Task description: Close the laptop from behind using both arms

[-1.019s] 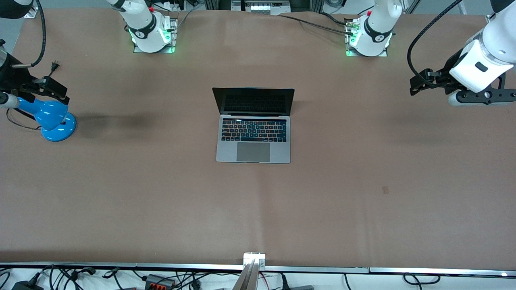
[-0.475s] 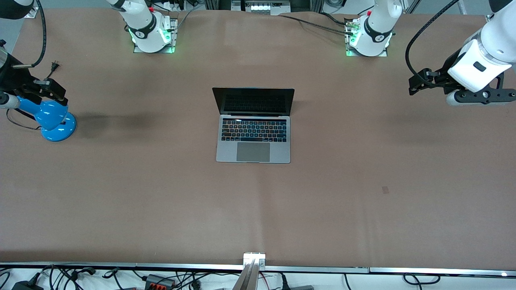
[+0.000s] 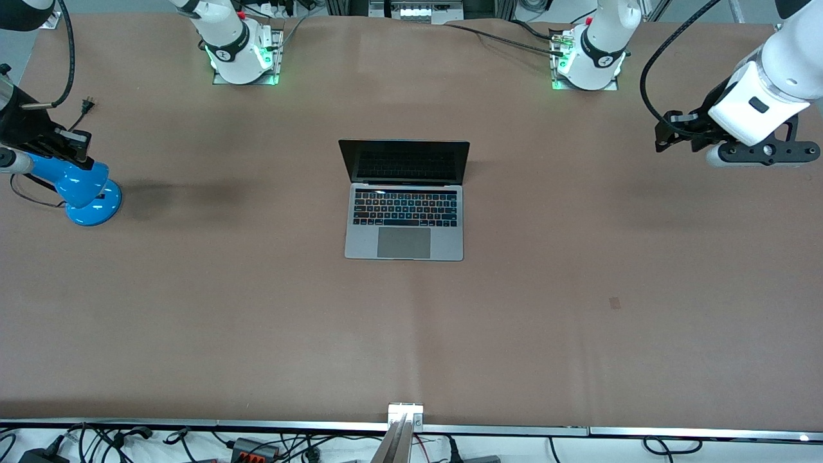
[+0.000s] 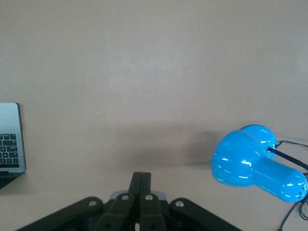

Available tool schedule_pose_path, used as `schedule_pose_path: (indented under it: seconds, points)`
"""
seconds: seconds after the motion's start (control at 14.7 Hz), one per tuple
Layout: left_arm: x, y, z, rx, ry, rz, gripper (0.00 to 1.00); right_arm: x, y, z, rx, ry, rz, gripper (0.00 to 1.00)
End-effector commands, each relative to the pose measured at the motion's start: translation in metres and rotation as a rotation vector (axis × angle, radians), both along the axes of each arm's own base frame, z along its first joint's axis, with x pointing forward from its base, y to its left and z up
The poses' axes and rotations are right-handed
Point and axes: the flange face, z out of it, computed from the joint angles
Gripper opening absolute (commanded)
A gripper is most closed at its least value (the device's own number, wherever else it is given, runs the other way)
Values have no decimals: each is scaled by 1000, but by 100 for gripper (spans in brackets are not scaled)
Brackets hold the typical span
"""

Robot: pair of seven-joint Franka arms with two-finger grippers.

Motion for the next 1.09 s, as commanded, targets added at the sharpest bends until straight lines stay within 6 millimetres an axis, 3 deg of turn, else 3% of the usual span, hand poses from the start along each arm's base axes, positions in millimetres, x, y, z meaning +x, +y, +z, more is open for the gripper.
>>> schedule_pose_path:
  seconds: [0.0, 0.27, 0.48, 0.68, 0.81, 1.02]
  points:
    - [-4, 0, 7, -8, 22, -27, 0, -6, 7, 1, 15, 13, 5, 0]
    - [1, -4, 5, -81, 11, -19, 0, -4, 10, -9, 22, 43, 22, 0]
    - [-3, -19, -3, -104, 38, -39, 0, -9, 24, -25, 87, 138, 32, 0]
    - [-18, -70, -26, -241, 119, -75, 0, -10, 40, -45, 177, 219, 31, 0]
    - [-38, -121, -48, -236, 167, -162, 0, -10, 57, -62, 184, 276, 60, 0]
    - [-73, -180, -91, -221, 189, -197, 0, -23, 99, -97, 290, 374, 94, 0]
